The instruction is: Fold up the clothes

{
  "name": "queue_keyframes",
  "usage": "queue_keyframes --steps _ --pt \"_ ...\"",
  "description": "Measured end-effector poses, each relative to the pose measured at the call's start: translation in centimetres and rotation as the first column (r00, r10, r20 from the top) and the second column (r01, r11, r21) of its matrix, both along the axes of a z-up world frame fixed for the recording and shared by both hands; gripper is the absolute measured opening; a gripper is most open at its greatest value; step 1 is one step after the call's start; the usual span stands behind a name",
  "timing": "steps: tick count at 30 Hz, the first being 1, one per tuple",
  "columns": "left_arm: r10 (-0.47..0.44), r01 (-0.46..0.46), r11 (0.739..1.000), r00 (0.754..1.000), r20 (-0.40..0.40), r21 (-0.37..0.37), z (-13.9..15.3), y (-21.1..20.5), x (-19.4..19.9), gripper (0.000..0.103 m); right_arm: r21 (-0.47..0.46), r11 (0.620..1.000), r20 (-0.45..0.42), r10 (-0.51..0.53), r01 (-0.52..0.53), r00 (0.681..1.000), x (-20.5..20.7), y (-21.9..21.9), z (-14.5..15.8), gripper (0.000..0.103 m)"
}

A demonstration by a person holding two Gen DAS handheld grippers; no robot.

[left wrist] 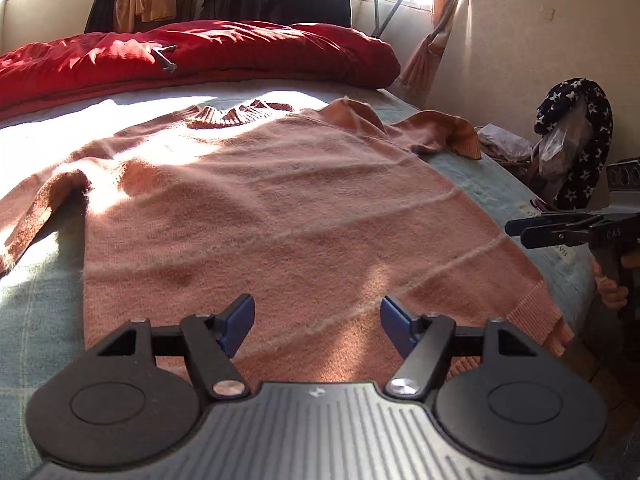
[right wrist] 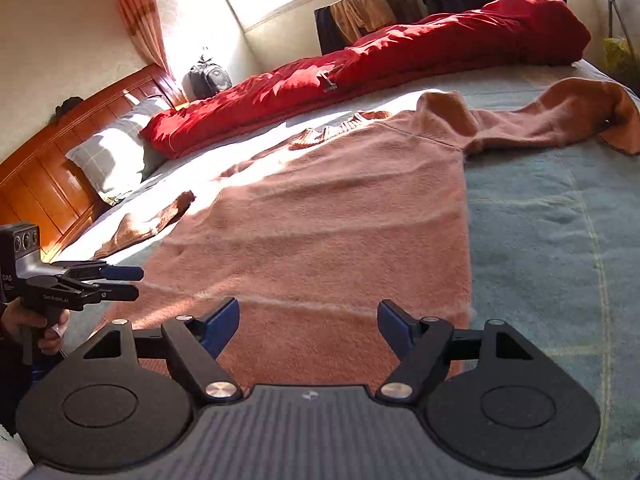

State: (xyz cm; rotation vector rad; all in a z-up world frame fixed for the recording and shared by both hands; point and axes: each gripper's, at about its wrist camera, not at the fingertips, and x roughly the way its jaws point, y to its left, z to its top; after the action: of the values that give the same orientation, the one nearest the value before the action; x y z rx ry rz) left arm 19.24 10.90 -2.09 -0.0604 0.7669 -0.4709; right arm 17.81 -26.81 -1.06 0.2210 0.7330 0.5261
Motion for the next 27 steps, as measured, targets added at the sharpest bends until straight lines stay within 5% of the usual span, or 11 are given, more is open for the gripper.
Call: queue_keyframes --steps 5,9,13,16,21,24,27 --pt "0.078 -0.081 0.997 0.989 -0.125 -0.017 -2.6 1.3 2.2 0.071 -0.217 0.972 -0.058 0.077 -0.088 0.995 4.2 4.7 -2.3 0.080" --pt "0.178 -0.202 0.974 0.960 -0.214 -0.099 -2.9 4.3 -0.5 0.070 -0.244 0.961 -0.113 0.106 -0.131 0.988 3.3 3.1 -2.8 0.081" --pt "0.271 -0.297 0.954 0.917 -0.294 -0.048 -1.0 4.9 -1.1 0.071 -0.236 0.960 -0.203 0.103 -0.151 0.974 4.1 1.6 -1.3 0.084" --pt "0.337 -0.358 0.933 0.902 -0.269 -0.032 1.2 4.6 0.7 0.070 -0.203 0.965 -0.210 0.122 -0.165 0.970 6.2 1.1 0.5 0.086" --pt "0.358 -0.371 0.927 0.919 -0.165 -0.057 3.6 2.4 6.1 0.071 -0.127 0.971 -0.131 0.184 -0.201 0.974 12.0 2.4 3.1 0.090" --pt "0.374 -0.387 0.919 0.917 -0.141 -0.080 2.9 1.3 10.8 0.072 -0.112 0.970 -0.089 0.208 -0.217 0.974 15.9 4.2 3.1 0.091" --pt "0.411 -0.427 0.899 0.898 -0.156 -0.092 1.1 1.1 14.7 0.071 -0.062 0.974 -0.137 0.209 -0.219 0.968 19.5 5.2 1.4 0.091"
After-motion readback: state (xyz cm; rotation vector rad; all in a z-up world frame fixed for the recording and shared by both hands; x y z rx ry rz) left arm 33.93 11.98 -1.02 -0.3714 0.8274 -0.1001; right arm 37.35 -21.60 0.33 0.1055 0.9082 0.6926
